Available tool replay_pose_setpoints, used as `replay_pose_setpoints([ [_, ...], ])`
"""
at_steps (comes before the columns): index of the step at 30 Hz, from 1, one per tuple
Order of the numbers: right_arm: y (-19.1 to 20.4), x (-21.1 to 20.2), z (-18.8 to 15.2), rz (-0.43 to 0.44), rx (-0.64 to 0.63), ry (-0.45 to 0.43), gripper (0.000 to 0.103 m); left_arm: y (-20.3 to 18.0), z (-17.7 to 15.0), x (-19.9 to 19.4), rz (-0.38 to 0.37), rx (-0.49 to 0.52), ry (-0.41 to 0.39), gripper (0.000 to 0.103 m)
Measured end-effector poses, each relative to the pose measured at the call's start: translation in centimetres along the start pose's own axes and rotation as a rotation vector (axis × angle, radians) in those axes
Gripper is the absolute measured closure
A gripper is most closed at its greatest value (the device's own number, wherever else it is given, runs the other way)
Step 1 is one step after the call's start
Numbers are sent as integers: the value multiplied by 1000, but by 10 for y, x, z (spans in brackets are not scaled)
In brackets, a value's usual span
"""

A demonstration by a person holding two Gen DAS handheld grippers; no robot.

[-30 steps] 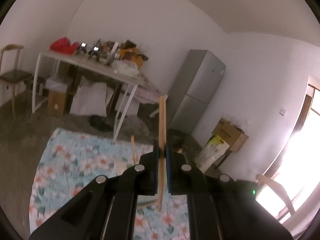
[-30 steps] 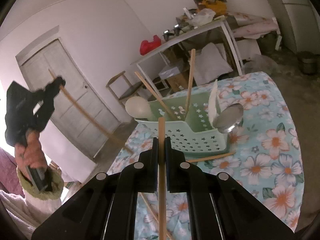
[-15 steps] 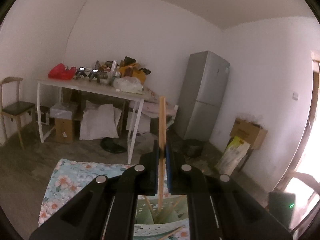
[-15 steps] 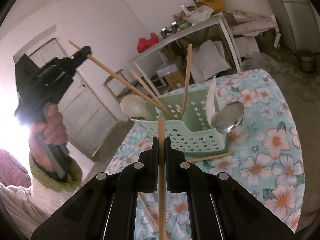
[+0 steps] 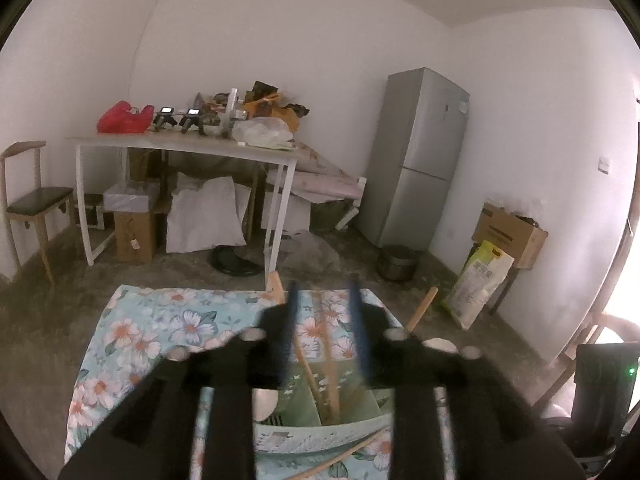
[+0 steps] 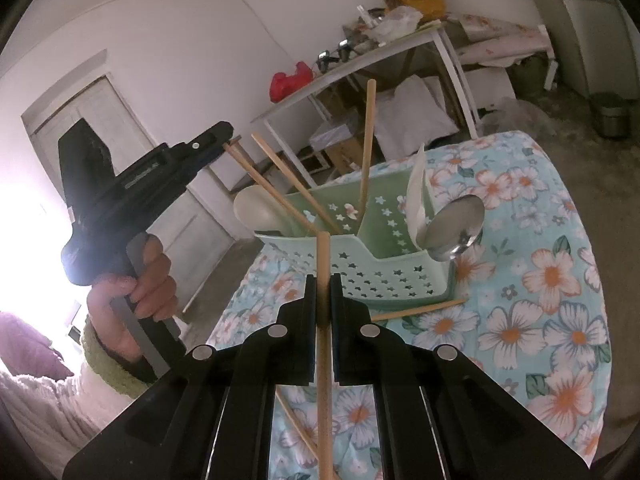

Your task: Organize utensils

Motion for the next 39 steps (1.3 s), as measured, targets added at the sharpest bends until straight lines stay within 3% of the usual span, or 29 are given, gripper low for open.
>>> replay_pose_setpoints([
  [5,0,-1,0,5,5,-4,99,0,0,-17,12,7,0,49],
  [10,0,-1,0,10,2,-5,99,6,-4,-39,27,4,1,36],
  [20,8,-4,4,5,-23,-25,99,28,-30,-75,66,1,43,29],
  [33,32,-13,19,6,-103,-77,99,63,-117,-68,166,-57,290,25],
  [39,42,-14,31,10,-142,-101,99,73,-140,-71,198,-83,338,23],
])
Point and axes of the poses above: each gripper's, at about its wrist camera, not at the fingertips, and x roughly the way its jaws point, y to its left, z to its top, the point moved 1 cm from there along x, roughly the way its jaws point, and after that the axes turned 12 degrees about z, right-handed, at the moved point
